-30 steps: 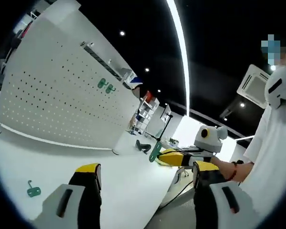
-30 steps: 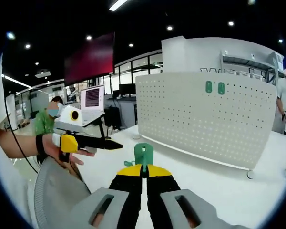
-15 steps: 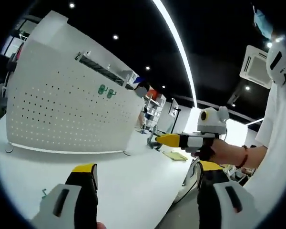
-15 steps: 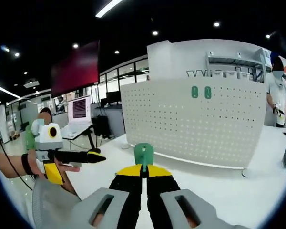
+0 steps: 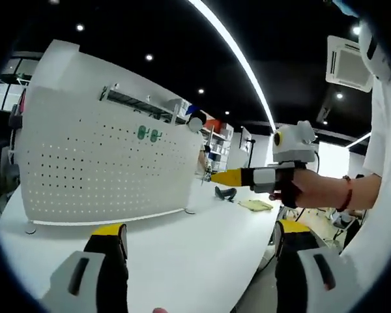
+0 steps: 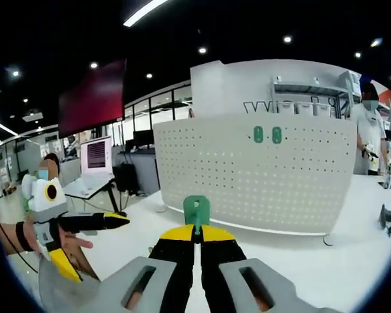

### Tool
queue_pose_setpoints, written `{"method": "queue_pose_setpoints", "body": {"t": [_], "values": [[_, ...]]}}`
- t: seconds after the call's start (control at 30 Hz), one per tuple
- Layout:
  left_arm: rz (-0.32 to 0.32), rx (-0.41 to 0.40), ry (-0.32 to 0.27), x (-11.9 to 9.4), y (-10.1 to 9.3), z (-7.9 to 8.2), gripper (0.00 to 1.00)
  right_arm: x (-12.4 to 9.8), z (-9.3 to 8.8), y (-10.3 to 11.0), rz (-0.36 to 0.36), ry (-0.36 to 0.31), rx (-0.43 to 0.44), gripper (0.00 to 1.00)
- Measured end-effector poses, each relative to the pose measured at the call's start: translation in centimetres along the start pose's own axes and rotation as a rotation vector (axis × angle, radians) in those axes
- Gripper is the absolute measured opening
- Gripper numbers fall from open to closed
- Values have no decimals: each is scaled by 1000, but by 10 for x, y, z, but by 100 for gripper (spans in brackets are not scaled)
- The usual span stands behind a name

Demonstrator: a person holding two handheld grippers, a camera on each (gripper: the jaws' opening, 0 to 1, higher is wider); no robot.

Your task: Insert the hook assembly into the mounting plate slot until the hook locks in place.

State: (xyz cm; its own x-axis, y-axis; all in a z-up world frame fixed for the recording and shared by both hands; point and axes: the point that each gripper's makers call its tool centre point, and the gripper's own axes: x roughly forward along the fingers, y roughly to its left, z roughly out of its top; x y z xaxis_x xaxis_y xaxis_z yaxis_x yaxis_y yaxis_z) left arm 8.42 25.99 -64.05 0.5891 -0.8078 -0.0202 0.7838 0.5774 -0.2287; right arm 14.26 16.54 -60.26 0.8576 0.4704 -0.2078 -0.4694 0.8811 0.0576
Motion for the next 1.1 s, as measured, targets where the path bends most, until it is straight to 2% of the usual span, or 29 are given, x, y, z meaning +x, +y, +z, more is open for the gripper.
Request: {"method": "queue_pose_setpoints", "body": {"t": [0.07, 0.1, 0.17, 0.23, 0.4, 0.6, 0.7, 0.8, 0.87, 0.93, 1.0, 1.1], "values": [[3, 5, -5, -1, -2, -3, 99, 2, 2, -1, -9, -8, -1, 0], [5, 25, 5, -2, -1, -5, 99, 3, 3, -1, -10, -7, 2, 0], [3, 17, 17, -3, -1, -7, 98, 5, 6, -2, -19, -18, 9, 0], [-6, -8, -11, -3, -2, -2, 99, 8, 8, -1, -24, -18, 11, 0], [10, 41, -7, -6, 2, 2, 100, 14, 15, -1, -44, -33, 13, 0], [21, 98, 23, -10, 2, -3, 100, 24, 18, -1, -59, -34, 43, 0], [23, 95, 16, -13, 2, -3, 100, 31, 21, -1, -67, -34, 33, 0], [28, 77, 29, -13, 2, -7, 100, 35, 24, -2, -76, -37, 39, 1], [24, 139, 72, -13, 0, -13, 100, 38, 27, -4, -82, -51, 50, 1], [20, 107, 80, -11, 0, -14, 100, 41, 29, -4, -88, -49, 51, 1], [20, 117, 58, -10, 1, -11, 100, 44, 31, -5, -94, -52, 44, 1], [17, 111, 69, -10, 1, -12, 100, 47, 33, -8, -102, -54, 50, 1]]}}
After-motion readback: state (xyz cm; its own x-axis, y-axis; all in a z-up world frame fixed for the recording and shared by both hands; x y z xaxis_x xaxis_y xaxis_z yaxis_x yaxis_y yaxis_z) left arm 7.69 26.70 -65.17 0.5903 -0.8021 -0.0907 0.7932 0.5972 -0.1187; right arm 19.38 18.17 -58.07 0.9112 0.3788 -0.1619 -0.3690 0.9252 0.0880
